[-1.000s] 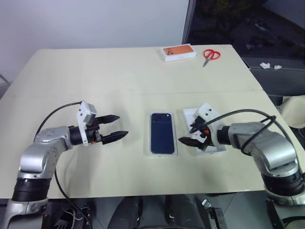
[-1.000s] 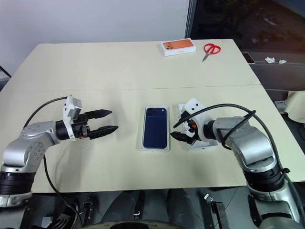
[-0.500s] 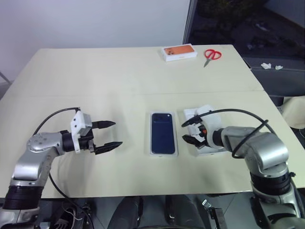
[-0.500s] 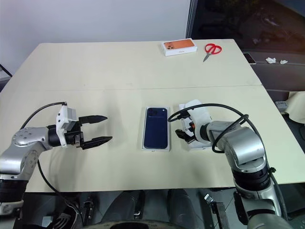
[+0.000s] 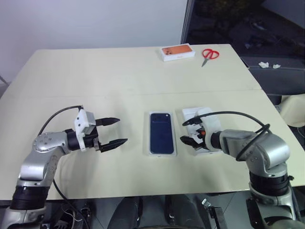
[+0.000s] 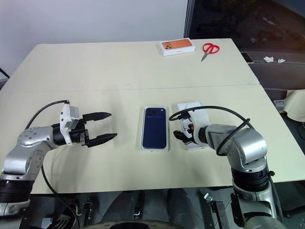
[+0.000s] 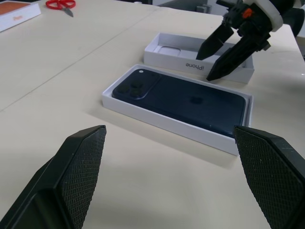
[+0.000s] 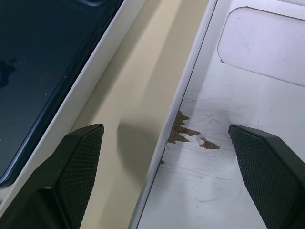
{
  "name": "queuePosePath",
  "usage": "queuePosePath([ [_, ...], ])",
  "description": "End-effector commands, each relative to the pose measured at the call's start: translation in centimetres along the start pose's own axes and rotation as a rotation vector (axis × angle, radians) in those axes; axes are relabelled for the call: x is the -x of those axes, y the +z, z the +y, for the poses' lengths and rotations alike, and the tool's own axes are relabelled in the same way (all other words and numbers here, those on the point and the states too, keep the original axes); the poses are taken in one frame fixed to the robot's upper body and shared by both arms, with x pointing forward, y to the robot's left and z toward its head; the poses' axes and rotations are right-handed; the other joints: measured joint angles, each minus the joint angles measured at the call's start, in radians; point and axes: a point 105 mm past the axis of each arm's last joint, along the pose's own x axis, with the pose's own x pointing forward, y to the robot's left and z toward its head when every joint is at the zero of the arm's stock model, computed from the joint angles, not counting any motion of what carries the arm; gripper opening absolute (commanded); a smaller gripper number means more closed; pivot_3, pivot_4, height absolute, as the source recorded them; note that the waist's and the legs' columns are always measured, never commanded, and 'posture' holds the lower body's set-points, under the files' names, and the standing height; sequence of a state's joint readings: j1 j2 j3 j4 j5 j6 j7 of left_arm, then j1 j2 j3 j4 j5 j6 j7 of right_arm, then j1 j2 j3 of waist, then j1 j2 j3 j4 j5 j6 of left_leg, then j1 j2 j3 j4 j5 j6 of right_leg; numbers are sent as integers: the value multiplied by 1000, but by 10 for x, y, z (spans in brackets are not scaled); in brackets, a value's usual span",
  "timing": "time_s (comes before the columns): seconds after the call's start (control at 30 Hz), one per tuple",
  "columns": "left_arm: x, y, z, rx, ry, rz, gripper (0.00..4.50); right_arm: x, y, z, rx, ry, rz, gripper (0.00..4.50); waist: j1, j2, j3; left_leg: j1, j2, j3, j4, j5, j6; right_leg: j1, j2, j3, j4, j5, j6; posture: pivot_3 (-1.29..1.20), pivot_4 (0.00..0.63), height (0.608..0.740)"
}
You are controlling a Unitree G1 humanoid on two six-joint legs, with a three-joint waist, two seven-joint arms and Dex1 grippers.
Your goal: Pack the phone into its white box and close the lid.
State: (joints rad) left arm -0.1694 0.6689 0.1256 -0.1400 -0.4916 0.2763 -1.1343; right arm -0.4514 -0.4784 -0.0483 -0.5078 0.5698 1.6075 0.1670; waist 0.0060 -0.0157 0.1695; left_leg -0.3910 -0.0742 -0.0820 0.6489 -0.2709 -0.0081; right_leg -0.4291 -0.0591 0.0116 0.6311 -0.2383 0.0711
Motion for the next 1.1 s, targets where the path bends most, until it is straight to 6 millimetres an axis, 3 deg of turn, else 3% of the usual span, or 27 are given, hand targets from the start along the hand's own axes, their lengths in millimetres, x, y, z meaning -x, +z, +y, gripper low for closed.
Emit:
queuePosePath([
  [0.03,-2,10,-1,-50,-4,-26,4465,2,4,0,1,-9,-7,4392,0,0,0,0,0,0,0,0,0,0,0,0,0,0,0,0,150,740],
  [0.1,-2,10,-1,-49,-5,-27,4465,1,3,0,-4,-13,-3,4392,0,0,0,0,0,0,0,0,0,0,0,0,0,0,0,0,150,740],
  [0.17,-3,10,-1,-49,-4,-29,4500,0,1,0,-8,-19,6,3645,0,0,0,0,0,0,0,0,0,0,0,0,0,0,0,0,150,740],
  [0.4,-5,9,-1,-51,-1,-32,4500,-2,-3,1,-8,-33,30,222,-2,0,0,0,0,0,0,0,0,0,0,0,0,0,0,0,150,740],
  [0.6,-5,9,0,-55,5,-29,4500,-4,-2,0,-18,-48,35,100,-2,0,0,0,0,0,0,0,0,1,0,0,0,0,0,0,150,740],
  [0.67,-4,8,0,-54,8,-25,4500,-2,6,-10,-1,-110,24,100,-4,0,0,0,0,0,0,0,0,1,0,0,0,0,0,0,150,740],
  [0.77,-3,8,2,-55,20,-22,4500,1,30,-21,-74,-145,-58,100,-6,0,0,0,0,0,0,0,0,1,1,0,0,0,0,0,150,740],
  [0.93,1,9,14,-33,76,-32,4500,10,78,-7,-184,29,-279,100,-18,1,0,0,1,0,-1,0,0,0,2,0,0,0,0,0,150,740],
  [1.1,11,18,37,57,184,-112,4500,37,138,29,-325,449,-504,100,-25,2,1,1,1,0,-1,0,0,0,2,1,1,0,0,0,150,740],
])
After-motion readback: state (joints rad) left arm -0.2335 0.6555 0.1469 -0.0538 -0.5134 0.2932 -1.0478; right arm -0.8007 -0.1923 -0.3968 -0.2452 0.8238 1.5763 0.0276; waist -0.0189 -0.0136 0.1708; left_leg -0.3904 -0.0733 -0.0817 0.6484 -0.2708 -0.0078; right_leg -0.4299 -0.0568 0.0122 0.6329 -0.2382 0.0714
